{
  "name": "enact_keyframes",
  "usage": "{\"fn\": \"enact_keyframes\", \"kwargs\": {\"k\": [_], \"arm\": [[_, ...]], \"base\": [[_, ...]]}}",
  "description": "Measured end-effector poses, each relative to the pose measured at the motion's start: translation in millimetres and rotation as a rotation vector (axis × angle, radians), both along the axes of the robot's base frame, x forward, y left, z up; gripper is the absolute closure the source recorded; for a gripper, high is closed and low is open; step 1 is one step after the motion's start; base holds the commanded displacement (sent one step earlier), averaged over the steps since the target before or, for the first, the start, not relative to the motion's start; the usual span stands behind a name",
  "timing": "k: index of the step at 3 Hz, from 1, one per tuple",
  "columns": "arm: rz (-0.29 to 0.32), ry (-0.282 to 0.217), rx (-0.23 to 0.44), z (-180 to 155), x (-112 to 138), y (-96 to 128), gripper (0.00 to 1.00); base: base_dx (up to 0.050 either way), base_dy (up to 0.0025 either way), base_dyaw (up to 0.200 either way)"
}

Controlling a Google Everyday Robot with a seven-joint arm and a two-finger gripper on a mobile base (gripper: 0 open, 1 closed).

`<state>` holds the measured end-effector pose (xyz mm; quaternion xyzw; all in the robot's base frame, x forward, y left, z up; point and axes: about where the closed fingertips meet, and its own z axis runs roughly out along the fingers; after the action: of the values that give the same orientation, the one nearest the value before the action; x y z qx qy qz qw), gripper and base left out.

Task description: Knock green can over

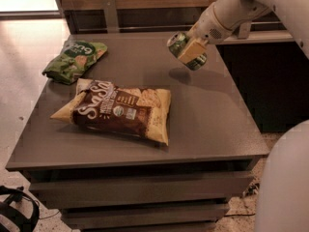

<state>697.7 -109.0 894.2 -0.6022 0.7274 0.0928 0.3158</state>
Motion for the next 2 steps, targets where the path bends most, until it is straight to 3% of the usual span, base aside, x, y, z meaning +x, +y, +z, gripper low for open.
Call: {"fn": "enact_keyframes", "kwargs": {"k": [2], "arm": [[0.063, 0.147, -0.172, -31.1, -3.7, 8.5, 1.0]], "base": [[0.0, 0.0, 0.0]]}}
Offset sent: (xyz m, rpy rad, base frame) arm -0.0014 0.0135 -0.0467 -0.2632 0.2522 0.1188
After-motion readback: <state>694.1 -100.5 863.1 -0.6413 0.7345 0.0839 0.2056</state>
